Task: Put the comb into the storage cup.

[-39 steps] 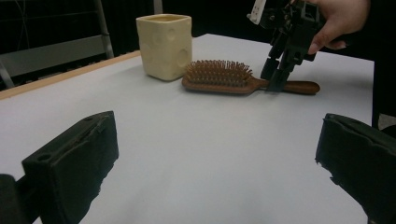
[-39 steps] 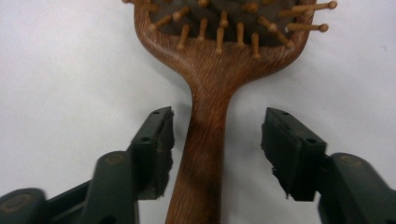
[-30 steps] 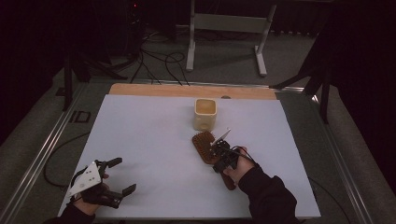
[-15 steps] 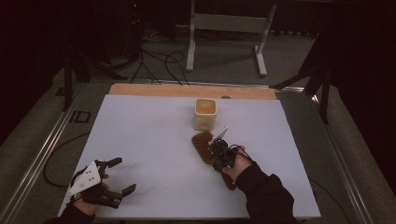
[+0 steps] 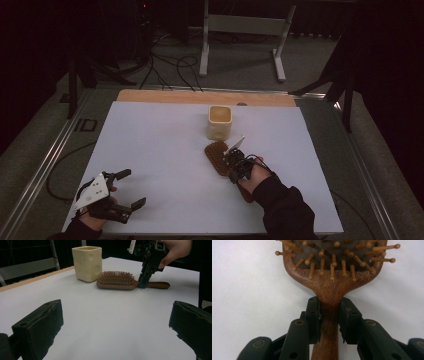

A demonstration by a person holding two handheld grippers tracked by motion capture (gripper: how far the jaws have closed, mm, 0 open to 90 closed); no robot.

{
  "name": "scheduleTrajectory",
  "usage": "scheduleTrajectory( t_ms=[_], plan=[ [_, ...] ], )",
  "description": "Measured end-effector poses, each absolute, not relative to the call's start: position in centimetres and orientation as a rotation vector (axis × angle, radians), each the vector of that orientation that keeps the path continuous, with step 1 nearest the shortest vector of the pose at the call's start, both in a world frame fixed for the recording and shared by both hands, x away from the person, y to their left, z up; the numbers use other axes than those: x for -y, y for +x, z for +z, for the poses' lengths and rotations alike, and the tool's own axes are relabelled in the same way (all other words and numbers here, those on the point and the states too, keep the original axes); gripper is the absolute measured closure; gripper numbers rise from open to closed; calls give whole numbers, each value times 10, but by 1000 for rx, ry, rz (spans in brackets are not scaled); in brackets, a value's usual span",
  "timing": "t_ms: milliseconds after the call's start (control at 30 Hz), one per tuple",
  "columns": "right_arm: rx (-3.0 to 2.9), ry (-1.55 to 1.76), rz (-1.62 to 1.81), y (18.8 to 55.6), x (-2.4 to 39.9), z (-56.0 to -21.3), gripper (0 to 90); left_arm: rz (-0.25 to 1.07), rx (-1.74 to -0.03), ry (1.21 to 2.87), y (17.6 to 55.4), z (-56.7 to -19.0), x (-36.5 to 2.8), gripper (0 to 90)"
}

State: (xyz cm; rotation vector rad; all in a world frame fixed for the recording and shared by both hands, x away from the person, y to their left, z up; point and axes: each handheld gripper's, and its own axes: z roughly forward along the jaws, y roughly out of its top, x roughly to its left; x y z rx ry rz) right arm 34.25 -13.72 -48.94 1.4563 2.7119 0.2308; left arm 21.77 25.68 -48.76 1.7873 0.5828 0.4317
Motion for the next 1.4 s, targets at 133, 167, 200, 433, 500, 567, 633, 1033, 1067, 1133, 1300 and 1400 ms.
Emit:
scheduleTrajectory(
  t_ms=[133, 167, 200, 433, 500, 567, 633, 1033, 1067, 1133, 1300, 1400],
  plan=[
    [-2708, 1424, 221, 340, 135, -489, 729, 427, -584, 1788, 218, -488, -256, 0],
    [-2710, 1408, 221, 340, 135, -490, 730, 429, -584, 1790, 218, -488, -256, 0],
    [-2708, 1389, 221, 338, 134, -490, 731, 429, -584, 1790, 218, -488, -256, 0],
    [-2717, 1349, 304, 334, 141, -490, 733, 429, -585, 1792, 218, -488, -257, 0],
    [-2719, 1341, 322, 333, 143, -490, 732, 431, -586, 1790, 218, -488, -256, 0],
    [-2715, 1334, 331, 333, 144, -491, 733, 431, -586, 1788, 218, -488, -257, 0],
    [-2718, 1317, 345, 332, 145, -490, 733, 432, -587, 1788, 218, -488, -257, 0],
    [-2703, 1281, 414, 326, 156, -488, 733, 432, -591, 1790, 219, -488, -258, 0],
    [-2702, 1272, 430, 326, 157, -487, 733, 430, -592, 1790, 219, -488, -258, 0],
    [-2689, 1277, 461, 325, 159, -485, 733, 430, -592, 1791, 219, -488, -257, 0],
    [-2703, 1242, 544, 323, 162, -481, 732, 430, -592, 1790, 219, -488, -257, 0],
    [-2701, 1226, 563, 323, 164, -479, 733, 429, -593, 1789, 219, -488, -257, 0]
  ],
)
